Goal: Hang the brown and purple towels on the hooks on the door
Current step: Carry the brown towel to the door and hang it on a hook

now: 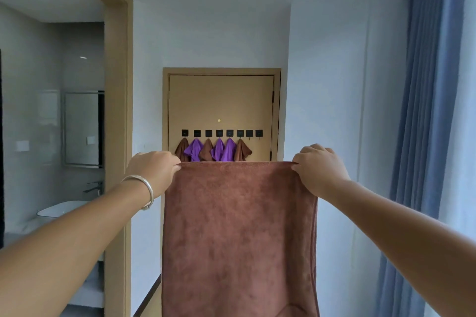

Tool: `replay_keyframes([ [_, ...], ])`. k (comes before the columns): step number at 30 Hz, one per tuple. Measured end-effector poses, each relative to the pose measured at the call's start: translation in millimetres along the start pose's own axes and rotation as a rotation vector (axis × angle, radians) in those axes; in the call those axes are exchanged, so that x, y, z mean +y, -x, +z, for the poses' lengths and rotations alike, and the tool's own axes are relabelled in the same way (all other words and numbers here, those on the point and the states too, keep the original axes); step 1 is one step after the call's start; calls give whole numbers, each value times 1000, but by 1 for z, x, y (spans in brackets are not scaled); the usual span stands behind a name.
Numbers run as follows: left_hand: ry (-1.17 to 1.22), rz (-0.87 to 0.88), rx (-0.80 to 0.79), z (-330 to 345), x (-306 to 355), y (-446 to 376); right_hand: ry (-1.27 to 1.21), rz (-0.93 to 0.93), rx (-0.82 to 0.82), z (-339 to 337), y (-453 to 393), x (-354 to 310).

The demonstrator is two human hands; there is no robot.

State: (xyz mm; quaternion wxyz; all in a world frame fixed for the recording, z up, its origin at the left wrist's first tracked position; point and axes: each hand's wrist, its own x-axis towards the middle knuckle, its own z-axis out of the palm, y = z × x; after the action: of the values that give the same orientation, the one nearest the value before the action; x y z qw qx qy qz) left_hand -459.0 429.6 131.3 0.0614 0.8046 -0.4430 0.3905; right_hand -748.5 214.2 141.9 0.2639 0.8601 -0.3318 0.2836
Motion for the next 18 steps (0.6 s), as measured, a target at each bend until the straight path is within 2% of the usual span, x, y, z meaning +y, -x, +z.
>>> replay_keyframes([
  [8,76,13,42,97,-52,-98,8,32,12,78,-108,-37],
  [18,73,72,1,206,-50,-177,10,52,-27,188,-187,-45],
])
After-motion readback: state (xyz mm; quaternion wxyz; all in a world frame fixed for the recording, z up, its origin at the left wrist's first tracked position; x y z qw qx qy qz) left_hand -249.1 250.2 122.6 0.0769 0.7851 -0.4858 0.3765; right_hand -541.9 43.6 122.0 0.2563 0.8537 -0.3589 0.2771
